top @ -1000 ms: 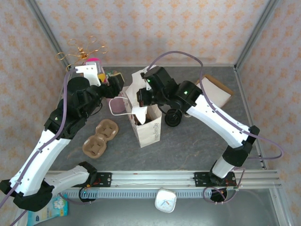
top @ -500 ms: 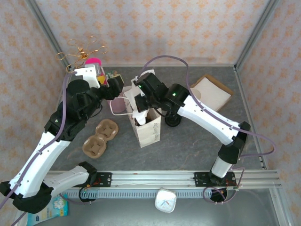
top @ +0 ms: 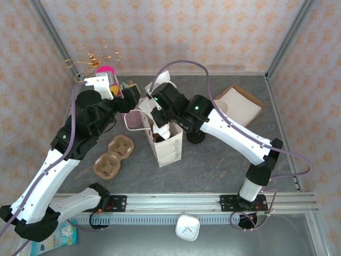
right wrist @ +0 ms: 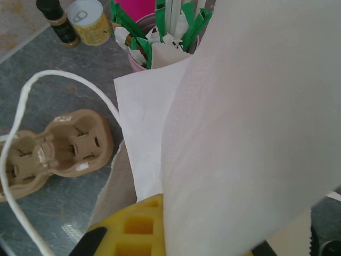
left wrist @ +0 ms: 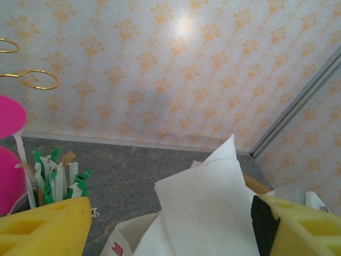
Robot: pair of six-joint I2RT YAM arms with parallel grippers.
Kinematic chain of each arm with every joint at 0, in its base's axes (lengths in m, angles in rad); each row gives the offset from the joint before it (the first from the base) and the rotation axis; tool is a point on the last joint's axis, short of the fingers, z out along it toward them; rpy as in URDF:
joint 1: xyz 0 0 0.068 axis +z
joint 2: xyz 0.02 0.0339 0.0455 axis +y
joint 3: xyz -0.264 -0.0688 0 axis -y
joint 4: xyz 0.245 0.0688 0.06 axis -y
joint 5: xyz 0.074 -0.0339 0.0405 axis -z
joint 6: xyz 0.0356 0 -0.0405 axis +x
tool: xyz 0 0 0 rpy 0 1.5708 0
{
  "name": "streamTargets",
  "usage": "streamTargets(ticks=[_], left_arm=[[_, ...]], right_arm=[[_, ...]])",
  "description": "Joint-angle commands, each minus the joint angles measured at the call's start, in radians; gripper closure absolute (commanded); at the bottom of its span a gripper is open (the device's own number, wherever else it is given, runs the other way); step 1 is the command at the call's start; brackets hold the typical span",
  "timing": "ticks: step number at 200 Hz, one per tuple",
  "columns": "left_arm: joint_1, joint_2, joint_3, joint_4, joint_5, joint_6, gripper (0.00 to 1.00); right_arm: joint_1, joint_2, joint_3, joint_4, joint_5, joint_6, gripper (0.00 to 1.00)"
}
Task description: Pack the takeout coffee
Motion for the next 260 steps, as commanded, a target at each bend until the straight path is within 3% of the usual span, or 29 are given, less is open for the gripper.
streamTargets(ticks=[1,37,65,85,108,126,143,177,204,214,260], left_arm=[[0.005,-0.008,0.004,0.026,-0.021,-0.010,0.20],[0.006,-0.006,0.003,0.030,-0.020,-0.013,0.20],[0.006,-0.004,0.006,0.031,-0.016,-0.013,0.20],[0.005,0.003,0.011,0.030,-0.018,-0.012,0.20],[0.006,0.011,0.017,0.036,-0.011,-0.010,0.20],[0.006,0.015,0.021,0.038,-0.010,-0.011,0.20],[0.006,0.014,0.026,0.037,-0.013,-0.008,0.20],[0.006,0.008,0.025,0.037,-0.029,-0.006,0.20],[0.006,0.005,0.019,0.041,-0.030,-0.016,0.20],[0.005,0.003,0.017,0.039,-0.027,-0.017,0.20],[0.006,-0.022,-0.017,0.015,-0.083,-0.028,0.20]], right_arm=[[0.002,-0.007,0.021,-0.020,0.058,-0.068,1.00],[0.004,-0.016,-0.066,0.041,0.000,-0.077,0.99],[0.004,-0.045,-0.155,0.076,0.006,-0.077,0.91],[0.004,-0.053,-0.129,0.071,-0.013,-0.071,0.68],[0.004,-0.065,-0.019,0.054,-0.037,-0.056,0.52],[0.004,-0.080,0.032,0.051,-0.054,-0.045,0.45],[0.004,-0.085,0.046,0.044,0.008,-0.026,0.40],[0.003,-0.045,0.060,0.049,0.065,0.008,0.43],[-0.011,0.054,0.158,0.015,0.104,0.062,0.53],[-0.023,0.088,0.187,-0.006,0.088,0.081,0.62],[-0.052,0.135,0.071,-0.040,0.037,0.135,0.80]])
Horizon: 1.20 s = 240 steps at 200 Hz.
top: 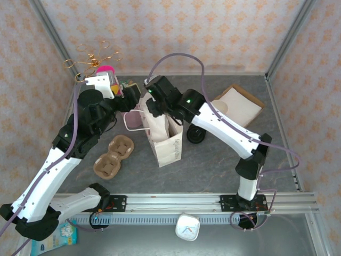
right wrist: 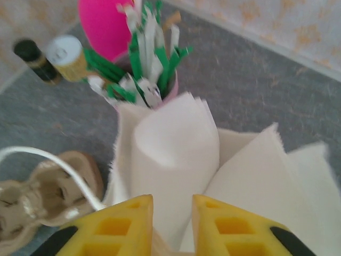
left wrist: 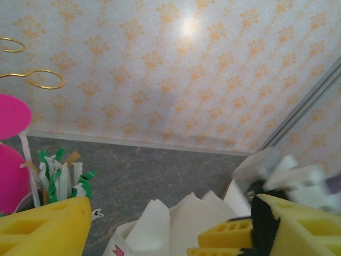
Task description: Pack the takeout coffee
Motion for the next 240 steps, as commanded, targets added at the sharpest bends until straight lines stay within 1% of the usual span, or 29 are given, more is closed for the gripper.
streamTargets(ticks=[1,21,31,39,67,76,89,101,120,142,157,183,208,228,234,240], left_arm=[[0.005,-0.032,-0.018,0.010,-0.059,-0.026,0.20],[0.005,-0.045,-0.042,-0.001,-0.088,-0.038,0.20],[0.006,-0.050,-0.053,-0.008,-0.107,-0.047,0.20],[0.006,-0.055,-0.062,-0.017,-0.128,-0.057,0.20],[0.008,-0.077,-0.108,-0.023,-0.160,-0.079,0.19],[0.007,-0.083,-0.121,-0.026,-0.166,-0.085,0.19],[0.008,-0.092,-0.134,-0.029,-0.165,-0.094,0.19],[0.008,-0.100,-0.147,-0.027,-0.166,-0.099,0.19],[0.010,-0.102,-0.159,-0.026,-0.164,-0.106,0.19],[0.010,-0.097,-0.166,-0.032,-0.162,-0.115,0.19],[0.011,-0.097,-0.174,-0.035,-0.166,-0.125,0.19],[0.010,-0.109,-0.194,-0.036,-0.181,-0.141,0.18],[0.011,-0.118,-0.211,-0.043,-0.191,-0.153,0.17],[0.012,-0.129,-0.238,-0.044,-0.211,-0.165,0.17],[0.012,-0.132,-0.246,-0.045,-0.219,-0.169,0.17],[0.014,-0.138,-0.256,-0.045,-0.231,-0.173,0.17]], right_arm=[[-0.015,0.006,-0.049,-0.058,-0.012,0.057,0.81],[-0.018,-0.009,-0.105,-0.013,-0.080,0.065,0.80],[-0.019,-0.007,-0.098,-0.010,-0.095,0.062,0.80],[-0.018,0.003,-0.064,-0.017,-0.117,0.052,0.77],[-0.019,0.006,0.144,-0.021,-0.183,0.051,0.65],[-0.020,-0.007,0.179,-0.008,-0.174,0.060,0.59],[-0.043,-0.029,0.198,-0.003,-0.136,0.079,0.55],[-0.073,-0.036,0.187,-0.021,-0.089,0.106,0.55],[-0.088,-0.026,0.160,-0.084,-0.039,0.117,0.59],[-0.086,-0.024,0.090,-0.109,-0.094,0.129,0.73],[-0.076,-0.020,0.033,-0.120,-0.145,0.130,0.78],[-0.031,0.008,0.005,-0.168,-0.075,0.125,0.86],[-0.015,0.026,-0.024,-0.185,-0.061,0.121,0.88],[-0.004,0.027,0.022,-0.171,-0.070,0.109,0.88],[-0.004,0.024,0.043,-0.165,-0.070,0.106,0.86],[-0.008,0.019,0.076,-0.159,-0.065,0.107,0.81]])
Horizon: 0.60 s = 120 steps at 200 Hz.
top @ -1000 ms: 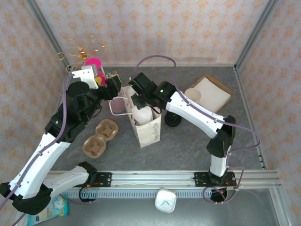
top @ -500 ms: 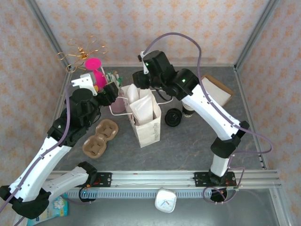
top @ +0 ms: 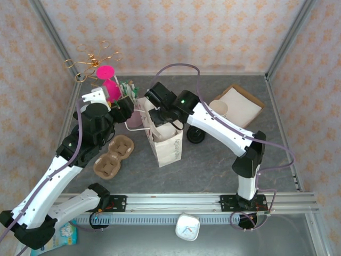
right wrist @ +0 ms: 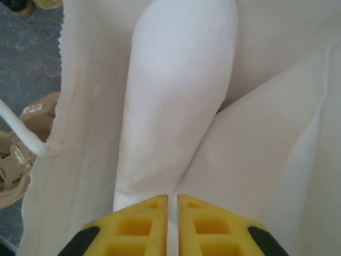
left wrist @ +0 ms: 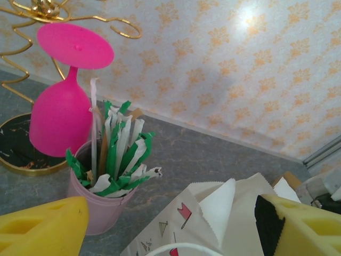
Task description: Pack the takeout coffee
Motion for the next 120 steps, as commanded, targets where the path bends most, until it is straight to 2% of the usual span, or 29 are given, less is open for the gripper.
streamTargets(ticks=[1,23,34,40,54,69,79,95,110,120], left_arm=[[0.011,-0.025,-0.034,-0.014,-0.062,-0.030,0.17],[0.025,-0.055,-0.094,-0.008,-0.127,-0.048,0.15],[0.037,-0.072,-0.129,-0.025,-0.183,-0.063,0.12],[0.049,-0.083,-0.146,-0.040,-0.202,-0.102,0.10],[0.077,-0.113,-0.190,-0.059,-0.264,-0.126,0.07],[0.119,-0.140,-0.246,-0.061,-0.323,-0.128,0.01],[0.162,-0.147,-0.288,-0.045,-0.357,-0.122,0.01],[0.236,-0.130,-0.367,0.018,-0.391,-0.097,0.01],[0.294,-0.093,-0.453,0.142,-0.404,-0.033,0.01],[0.324,-0.061,-0.526,0.262,-0.423,0.008,0.01]], right_arm=[[-0.002,-0.016,0.097,-0.003,0.035,-0.010,0.81],[-0.043,-0.054,0.198,0.047,0.006,0.003,0.68],[-0.092,-0.092,0.197,0.080,-0.002,0.018,0.48],[-0.125,-0.121,0.174,0.101,0.015,0.025,0.42],[-0.215,-0.216,0.053,0.179,0.114,0.049,0.33],[-0.327,-0.352,-0.168,0.317,0.241,0.057,0.14],[-0.428,-0.439,-0.347,0.420,0.310,0.076,0.01],[-0.619,-0.569,-0.629,0.595,0.335,0.111,0.00],[-0.747,-0.667,-0.878,0.754,0.431,0.123,0.00],[-0.826,-0.709,-1.024,0.860,0.449,0.136,0.00]])
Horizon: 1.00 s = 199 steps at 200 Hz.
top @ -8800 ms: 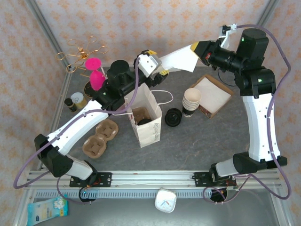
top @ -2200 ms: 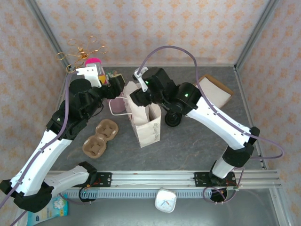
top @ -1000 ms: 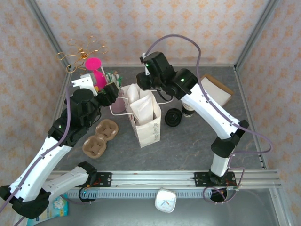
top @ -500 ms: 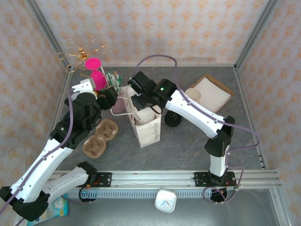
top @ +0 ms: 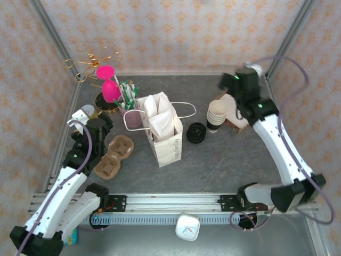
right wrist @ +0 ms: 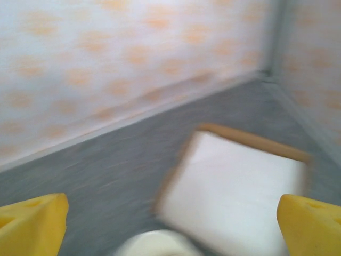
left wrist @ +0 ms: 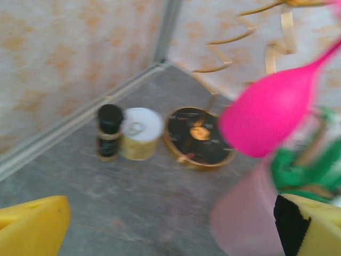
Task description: Pack the takeout coffee
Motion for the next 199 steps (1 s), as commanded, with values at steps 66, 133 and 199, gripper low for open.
streamTargets(ticks=[66,133,199], left_arm=[[0.115,0.425,-0.433,1.270,0.058,0.518,0.01],[0.174,0.697,-0.493,1.692,0.337,0.594,0.00],[0.226,0.786,-0.486,1.757,0.442,0.567,0.00]], right_arm=[[-0.271,0.033,-0.873,1.046,0.130,-0.068,0.00],[-0.293,0.181,-0.971,1.450,-0.231,-0.184,0.00],[-0.205,0.291,-1.059,1.727,-0.243,-0.282,0.00]])
